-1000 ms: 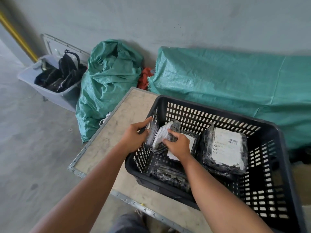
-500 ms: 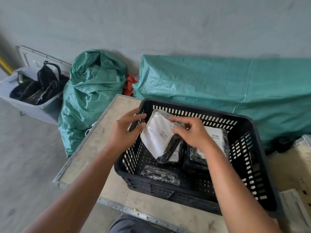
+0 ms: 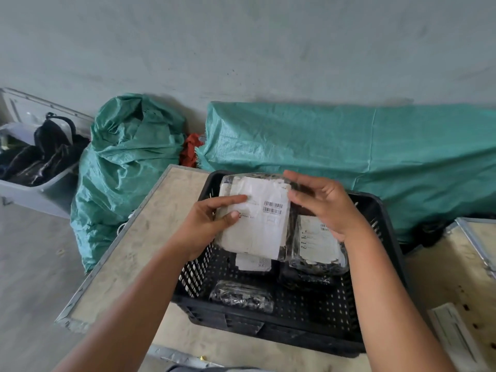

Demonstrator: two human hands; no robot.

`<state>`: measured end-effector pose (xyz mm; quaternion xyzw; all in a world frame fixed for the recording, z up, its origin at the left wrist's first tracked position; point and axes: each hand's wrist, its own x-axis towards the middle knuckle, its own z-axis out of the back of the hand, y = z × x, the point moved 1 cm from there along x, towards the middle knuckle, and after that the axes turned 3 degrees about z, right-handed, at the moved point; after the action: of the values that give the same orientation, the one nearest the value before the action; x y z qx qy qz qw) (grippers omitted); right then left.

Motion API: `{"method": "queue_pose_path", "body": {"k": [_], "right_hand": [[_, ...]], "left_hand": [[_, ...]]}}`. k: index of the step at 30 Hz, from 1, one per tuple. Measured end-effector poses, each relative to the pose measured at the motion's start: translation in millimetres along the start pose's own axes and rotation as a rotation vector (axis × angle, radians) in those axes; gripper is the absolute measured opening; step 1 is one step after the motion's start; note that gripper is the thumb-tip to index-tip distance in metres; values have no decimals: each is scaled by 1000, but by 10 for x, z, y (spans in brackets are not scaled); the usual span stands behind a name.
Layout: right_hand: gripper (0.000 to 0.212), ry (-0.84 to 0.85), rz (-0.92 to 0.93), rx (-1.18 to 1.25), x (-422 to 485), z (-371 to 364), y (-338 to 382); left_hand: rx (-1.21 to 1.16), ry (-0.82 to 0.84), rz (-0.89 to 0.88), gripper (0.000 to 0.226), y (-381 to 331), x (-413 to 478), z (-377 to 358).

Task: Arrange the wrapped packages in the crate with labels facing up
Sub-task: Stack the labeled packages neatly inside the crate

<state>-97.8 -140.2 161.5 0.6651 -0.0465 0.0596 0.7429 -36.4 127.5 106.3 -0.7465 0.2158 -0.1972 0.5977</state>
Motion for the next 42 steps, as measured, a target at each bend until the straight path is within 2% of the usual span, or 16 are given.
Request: {"method": "queue_pose_path", "body": {"k": [3,7,10,12,17,20,24,28,32,37,42], "right_hand": [[62,53,-63,-43,-56,-40,-147],[87,83,-128,-237,-9,-136,-414],[102,55,-255,-384,94,-226,-673],[107,44,-344,-440,172,-299,-860],[109,45,-453,-539,215,-553,-1261],[108,26,-489,-616,199,-599,-1436],[108,101,-677,-683,136,-661,-1629],[108,90,-719,-676,121,-681,-1710],[106,124,-743,-692,119,-693,-1775],[105,131,-742,-700,166,-634,-1810],[105,88,-751,-691,154,-690,-1816]], "left_hand": [[-54,-86,37,33,98,135,6],[-107,-134,127,37,153,425,79],[46,-147,224,31,283,625,49],[242,-193,262,36,476,717,2],[620,-305,348,45,993,793,37],[657,-214,340,54,1140,868,49],[740,-30,493,75,1385,764,105],[792,29,493,91,1483,751,155],[959,46,493,90,1590,754,150],[967,57,530,85,1623,810,118],[1034,-12,580,78,1614,772,93]]}}
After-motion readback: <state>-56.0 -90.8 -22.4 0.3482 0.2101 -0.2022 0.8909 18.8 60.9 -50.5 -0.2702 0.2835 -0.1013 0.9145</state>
